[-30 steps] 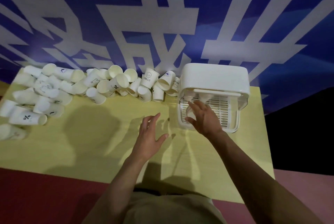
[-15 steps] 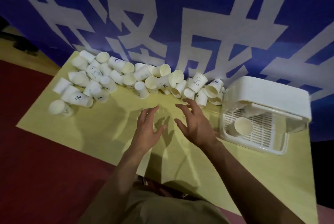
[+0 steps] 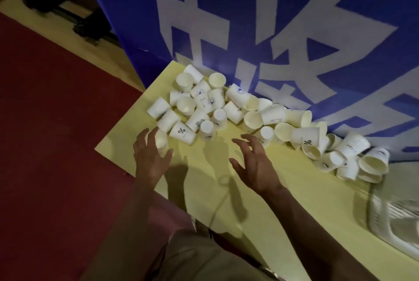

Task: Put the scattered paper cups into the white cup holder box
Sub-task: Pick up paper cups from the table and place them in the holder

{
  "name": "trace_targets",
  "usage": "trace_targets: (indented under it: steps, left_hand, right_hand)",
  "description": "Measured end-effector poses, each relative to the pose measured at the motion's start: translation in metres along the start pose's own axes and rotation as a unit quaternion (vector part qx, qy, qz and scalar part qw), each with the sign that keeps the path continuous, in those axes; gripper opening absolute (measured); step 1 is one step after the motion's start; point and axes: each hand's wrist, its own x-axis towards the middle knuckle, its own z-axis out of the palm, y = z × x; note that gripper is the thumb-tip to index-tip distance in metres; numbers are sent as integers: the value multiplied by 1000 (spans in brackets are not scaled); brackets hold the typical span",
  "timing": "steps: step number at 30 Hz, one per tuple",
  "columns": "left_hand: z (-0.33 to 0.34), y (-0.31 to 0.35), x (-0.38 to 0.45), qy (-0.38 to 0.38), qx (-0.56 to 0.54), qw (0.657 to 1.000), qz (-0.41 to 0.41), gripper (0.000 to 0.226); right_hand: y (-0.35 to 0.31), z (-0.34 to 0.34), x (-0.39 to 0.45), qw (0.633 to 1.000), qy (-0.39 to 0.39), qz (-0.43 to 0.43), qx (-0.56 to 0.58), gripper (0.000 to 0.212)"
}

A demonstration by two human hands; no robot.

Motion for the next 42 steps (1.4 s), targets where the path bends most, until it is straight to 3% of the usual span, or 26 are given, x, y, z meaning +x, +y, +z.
trace_targets:
  steps: [7, 15, 17, 20, 23, 25, 27, 32, 38, 42]
  left_hand:
    - [14, -41, 35, -71, -47, 993, -85, 99]
    - [25, -64, 55, -96, -82, 988, -91, 79]
    - [20, -58, 51, -65, -116, 988, -82, 78]
    - [13, -52, 41, -29, -119, 988, -89, 86]
    - [8, -57, 35, -22, -123, 989, -81, 87]
    - [8, -61, 34, -10, -109, 992, -60, 84]
    - [11, -62, 33, -5, -102, 994, -28, 86]
    - [11, -39, 33, -77, -154, 985, 3, 88]
    - [17, -4, 29, -141, -158, 977, 10, 85]
    - [21, 9, 16, -167, -139, 976, 29, 84]
  right_hand:
    - [-18, 45, 58, 998, -31, 24, -46, 66]
    - [-18, 77, 114, 990, -99, 29, -101, 87]
    - [-20, 86, 125, 985, -125, 15, -117, 90]
    - [-21, 97, 140, 974, -167, 13, -151, 84]
    - [-19, 102, 145, 965, -196, 43, -167, 62]
    - [-15, 102, 142, 970, -192, 60, -138, 44]
    - [-8, 100, 135, 972, -184, 74, -128, 38]
    - [9, 93, 109, 960, -189, 131, -160, 53]
    - [29, 99, 74, 938, -241, 192, -159, 102]
    - [28, 99, 70, 935, -258, 194, -149, 73]
